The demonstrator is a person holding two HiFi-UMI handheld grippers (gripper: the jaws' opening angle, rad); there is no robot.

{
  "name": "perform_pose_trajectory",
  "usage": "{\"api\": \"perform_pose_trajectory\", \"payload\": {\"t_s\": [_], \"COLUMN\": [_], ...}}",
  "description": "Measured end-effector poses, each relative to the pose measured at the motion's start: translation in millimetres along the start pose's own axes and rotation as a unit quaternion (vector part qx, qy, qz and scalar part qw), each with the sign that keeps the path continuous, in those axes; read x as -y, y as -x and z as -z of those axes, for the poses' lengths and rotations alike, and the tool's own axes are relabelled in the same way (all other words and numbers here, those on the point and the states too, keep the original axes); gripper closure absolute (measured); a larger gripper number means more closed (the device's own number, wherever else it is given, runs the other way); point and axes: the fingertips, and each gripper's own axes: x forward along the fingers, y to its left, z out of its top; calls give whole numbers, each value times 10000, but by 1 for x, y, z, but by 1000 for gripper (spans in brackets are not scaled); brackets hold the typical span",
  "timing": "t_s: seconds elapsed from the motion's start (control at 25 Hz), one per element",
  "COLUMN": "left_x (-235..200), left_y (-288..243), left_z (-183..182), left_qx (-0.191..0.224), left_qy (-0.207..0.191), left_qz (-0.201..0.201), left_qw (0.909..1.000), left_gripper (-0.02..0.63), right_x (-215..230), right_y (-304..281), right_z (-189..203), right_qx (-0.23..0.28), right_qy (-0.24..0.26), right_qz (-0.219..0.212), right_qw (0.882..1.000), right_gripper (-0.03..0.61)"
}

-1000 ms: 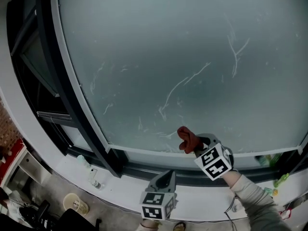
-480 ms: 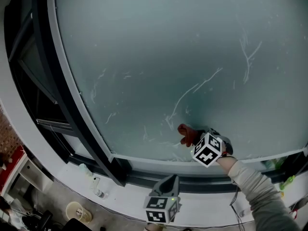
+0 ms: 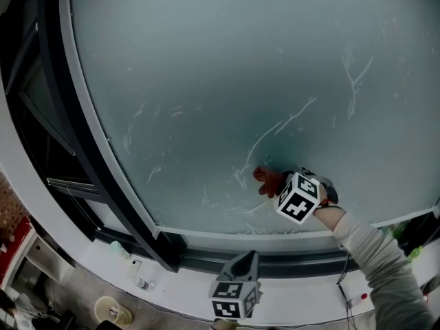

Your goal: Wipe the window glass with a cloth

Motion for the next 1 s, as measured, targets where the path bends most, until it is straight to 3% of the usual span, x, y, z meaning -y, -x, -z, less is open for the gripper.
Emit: {"api": "perform_pose_trajectory", "payload": {"t_s": [0.24,0.48,1.0], "left_x": [9,18,24], "left_y": [-13,-22,-32], "left_z": [-2,9,3], "left_qx": [-48,-231,-187], "left_qy": [-76,-92,-173], "left_qz": [190,324,465], "left_qw": [9998,9992,9986], "left_gripper": [609,609,609], "right_x": [51,111,225], "right_y": [33,75,159], "right_z": [-37,-81,-161], "right_qx": [145,359,456], "right_qy": [209,696,1470], "right_qz": [154,625,1982], "right_qw": [9996,9950,9680], "right_gripper": [531,531,531]}}
